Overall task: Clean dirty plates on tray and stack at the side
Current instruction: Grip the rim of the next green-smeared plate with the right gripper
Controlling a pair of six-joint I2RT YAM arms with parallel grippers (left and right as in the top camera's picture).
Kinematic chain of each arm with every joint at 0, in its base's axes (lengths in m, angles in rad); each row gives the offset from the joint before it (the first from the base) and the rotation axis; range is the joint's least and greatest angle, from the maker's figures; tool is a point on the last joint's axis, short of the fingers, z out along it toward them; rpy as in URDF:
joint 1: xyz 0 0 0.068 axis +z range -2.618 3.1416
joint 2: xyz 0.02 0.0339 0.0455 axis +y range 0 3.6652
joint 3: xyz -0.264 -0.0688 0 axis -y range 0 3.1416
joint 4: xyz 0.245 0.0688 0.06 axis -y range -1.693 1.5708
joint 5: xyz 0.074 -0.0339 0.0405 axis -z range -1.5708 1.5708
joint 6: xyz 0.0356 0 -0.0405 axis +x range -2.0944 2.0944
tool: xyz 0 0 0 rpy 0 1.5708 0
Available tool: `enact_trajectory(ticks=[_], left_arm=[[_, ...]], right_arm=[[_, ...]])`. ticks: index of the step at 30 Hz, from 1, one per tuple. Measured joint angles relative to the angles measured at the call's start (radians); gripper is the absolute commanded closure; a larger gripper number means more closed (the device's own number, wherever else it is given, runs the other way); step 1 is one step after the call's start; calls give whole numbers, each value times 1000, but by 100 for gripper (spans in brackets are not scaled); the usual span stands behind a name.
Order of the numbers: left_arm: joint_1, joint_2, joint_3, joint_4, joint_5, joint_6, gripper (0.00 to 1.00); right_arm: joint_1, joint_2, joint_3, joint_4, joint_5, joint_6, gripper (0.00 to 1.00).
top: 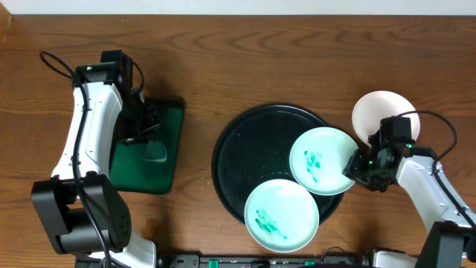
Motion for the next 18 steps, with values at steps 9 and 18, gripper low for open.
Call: enact_trajectory(ticks=[9, 18], left_arm=[[0, 0, 0, 0, 0, 0, 93], [0, 0, 0, 0, 0, 0, 93]], right_arm=[[0, -2, -7, 61, -26, 10, 99], [63, -21, -3, 110, -75, -109, 99]])
